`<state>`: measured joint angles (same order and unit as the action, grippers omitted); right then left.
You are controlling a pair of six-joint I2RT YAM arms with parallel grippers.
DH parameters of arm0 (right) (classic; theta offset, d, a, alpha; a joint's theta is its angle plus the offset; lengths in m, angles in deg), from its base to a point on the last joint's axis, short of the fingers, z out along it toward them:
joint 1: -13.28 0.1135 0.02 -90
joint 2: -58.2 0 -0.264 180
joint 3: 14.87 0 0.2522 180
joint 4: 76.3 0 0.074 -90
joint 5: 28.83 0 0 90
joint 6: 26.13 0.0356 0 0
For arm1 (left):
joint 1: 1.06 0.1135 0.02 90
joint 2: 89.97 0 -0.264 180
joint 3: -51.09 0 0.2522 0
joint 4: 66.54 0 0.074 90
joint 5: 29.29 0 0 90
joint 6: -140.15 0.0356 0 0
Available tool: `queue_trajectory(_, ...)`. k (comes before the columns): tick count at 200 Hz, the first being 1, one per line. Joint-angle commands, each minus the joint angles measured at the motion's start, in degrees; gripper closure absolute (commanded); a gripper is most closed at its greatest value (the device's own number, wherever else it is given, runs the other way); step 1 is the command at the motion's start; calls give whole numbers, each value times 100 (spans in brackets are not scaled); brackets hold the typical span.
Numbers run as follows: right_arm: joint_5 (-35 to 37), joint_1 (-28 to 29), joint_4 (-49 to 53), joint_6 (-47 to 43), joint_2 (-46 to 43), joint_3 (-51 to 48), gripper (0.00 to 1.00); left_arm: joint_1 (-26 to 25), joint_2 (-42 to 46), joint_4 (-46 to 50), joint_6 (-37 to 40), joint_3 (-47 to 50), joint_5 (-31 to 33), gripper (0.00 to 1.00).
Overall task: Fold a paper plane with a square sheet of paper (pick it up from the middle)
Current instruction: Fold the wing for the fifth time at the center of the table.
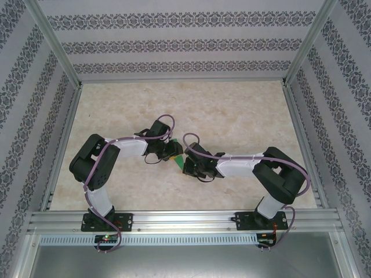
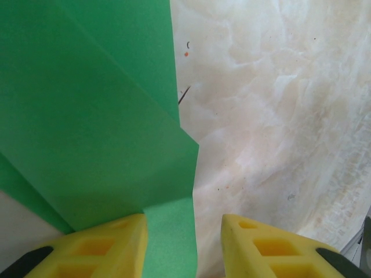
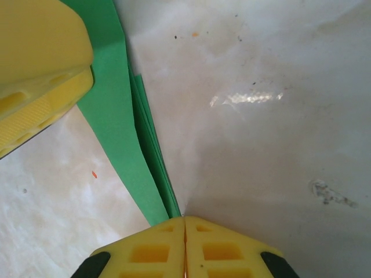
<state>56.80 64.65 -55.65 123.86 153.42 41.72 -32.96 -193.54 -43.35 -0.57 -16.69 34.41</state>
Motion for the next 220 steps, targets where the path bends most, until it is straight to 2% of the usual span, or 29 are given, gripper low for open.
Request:
queue_trajectory(1,73,200,1446,-176,400,-171,91,17,-175,270,185,-101,272,60)
queue_trajectory(47,290,-141,1250,-481,-899,-37,86,13,-228,296,222,-124,231,60)
queue_trajectory(67,-398,-341,318,-620,-1120,-126,92,16,-246,305,229,-146,232,60)
queue_trajectory(78,-685,-347,-96,-615,-1071,-109,96,15,-268,329,234,-163,234,60)
queue_trajectory(106,-1332,-360,-1043,-430,-590,-8,97,17,-277,345,255,-179,224,60)
queue_trajectory(150,-1509,-537,-1660,-79,128,-8,100,13,-262,369,264,-183,205,61)
queue_trajectory(220,-1841,-724,-1754,15,515,-373,100,15,-281,362,266,-188,203,61)
